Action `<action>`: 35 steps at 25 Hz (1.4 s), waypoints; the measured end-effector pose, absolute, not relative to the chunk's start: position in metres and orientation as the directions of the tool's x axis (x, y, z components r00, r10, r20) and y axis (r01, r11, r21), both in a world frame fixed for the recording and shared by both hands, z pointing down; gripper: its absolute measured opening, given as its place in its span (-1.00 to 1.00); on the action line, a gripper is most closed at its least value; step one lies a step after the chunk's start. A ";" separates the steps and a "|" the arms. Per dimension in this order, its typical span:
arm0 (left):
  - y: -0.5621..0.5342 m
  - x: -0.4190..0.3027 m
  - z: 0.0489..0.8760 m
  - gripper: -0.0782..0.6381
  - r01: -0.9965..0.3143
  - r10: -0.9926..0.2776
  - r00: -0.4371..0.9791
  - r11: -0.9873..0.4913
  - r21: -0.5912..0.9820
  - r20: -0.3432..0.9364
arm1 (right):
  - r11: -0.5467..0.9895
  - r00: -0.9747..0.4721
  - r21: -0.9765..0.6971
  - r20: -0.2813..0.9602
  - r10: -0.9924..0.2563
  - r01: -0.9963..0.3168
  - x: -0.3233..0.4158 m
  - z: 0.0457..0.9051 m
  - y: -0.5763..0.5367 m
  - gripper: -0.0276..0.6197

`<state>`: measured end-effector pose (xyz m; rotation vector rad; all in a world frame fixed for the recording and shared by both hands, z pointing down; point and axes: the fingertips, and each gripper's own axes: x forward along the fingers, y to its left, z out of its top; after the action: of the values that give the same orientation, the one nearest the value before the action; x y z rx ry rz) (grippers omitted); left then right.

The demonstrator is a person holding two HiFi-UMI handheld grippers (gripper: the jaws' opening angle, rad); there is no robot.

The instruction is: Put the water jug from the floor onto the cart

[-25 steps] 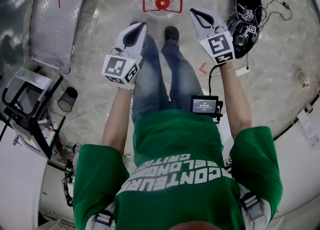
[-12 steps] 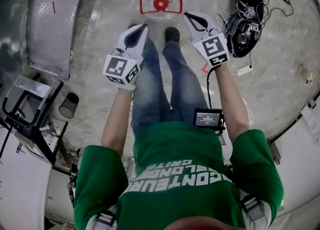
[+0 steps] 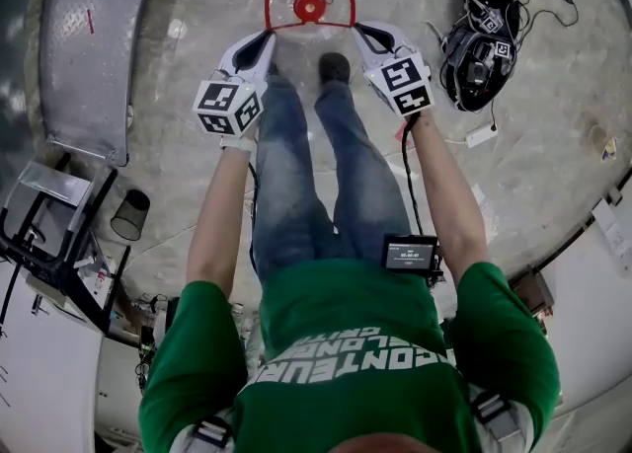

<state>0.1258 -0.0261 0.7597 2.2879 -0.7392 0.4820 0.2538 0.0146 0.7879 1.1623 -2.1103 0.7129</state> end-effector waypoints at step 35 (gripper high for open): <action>-0.059 0.129 0.919 -0.24 -0.655 -0.140 0.693 -0.533 0.536 0.707 | 0.187 -0.306 -0.253 0.880 -0.364 -0.949 0.283 0.944 -0.004 -0.39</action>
<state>0.1289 -0.0595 0.9189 2.0564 -0.6085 0.7726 0.2833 -0.0043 0.9440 1.2379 -1.7868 1.0980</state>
